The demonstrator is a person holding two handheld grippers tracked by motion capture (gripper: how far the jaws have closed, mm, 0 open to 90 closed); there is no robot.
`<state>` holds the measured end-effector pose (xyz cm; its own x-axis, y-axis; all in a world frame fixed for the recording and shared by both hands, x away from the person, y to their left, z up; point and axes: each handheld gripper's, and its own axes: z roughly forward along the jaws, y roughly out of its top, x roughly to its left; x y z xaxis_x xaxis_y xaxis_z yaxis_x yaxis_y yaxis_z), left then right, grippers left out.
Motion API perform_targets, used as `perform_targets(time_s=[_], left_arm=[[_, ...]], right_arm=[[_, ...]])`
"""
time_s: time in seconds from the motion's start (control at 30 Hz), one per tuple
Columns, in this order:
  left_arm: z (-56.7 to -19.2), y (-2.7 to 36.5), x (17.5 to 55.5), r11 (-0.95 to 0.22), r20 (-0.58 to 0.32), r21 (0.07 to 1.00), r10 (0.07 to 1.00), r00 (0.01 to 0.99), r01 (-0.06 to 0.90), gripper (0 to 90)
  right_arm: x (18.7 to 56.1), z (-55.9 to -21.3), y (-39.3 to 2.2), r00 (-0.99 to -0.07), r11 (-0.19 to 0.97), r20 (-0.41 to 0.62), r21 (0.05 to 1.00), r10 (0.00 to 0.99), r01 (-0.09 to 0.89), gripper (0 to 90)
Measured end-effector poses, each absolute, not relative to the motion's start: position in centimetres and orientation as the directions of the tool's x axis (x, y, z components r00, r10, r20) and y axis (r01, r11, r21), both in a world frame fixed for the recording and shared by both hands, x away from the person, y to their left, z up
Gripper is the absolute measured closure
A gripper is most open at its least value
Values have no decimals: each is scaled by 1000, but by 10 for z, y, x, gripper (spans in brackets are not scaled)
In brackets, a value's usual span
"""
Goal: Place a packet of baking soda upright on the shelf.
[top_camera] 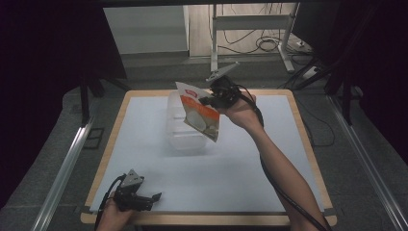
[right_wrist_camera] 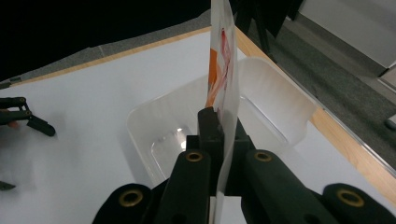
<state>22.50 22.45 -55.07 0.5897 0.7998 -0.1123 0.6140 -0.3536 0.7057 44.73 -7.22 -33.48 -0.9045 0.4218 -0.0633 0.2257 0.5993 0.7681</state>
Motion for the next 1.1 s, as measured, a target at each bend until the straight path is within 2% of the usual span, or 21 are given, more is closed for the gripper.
perform_targets(time_s=[0.6,1.1], left_arm=[[-551,225,225,-356,-112,705,798,592,614,72],[-550,225,224,-358,-113,702,797,593,615,72]], right_arm=[[457,-345,-28,-928,597,-42,776,371,203,891],[464,-380,-18,-928,619,-9,747,372,241,890]])
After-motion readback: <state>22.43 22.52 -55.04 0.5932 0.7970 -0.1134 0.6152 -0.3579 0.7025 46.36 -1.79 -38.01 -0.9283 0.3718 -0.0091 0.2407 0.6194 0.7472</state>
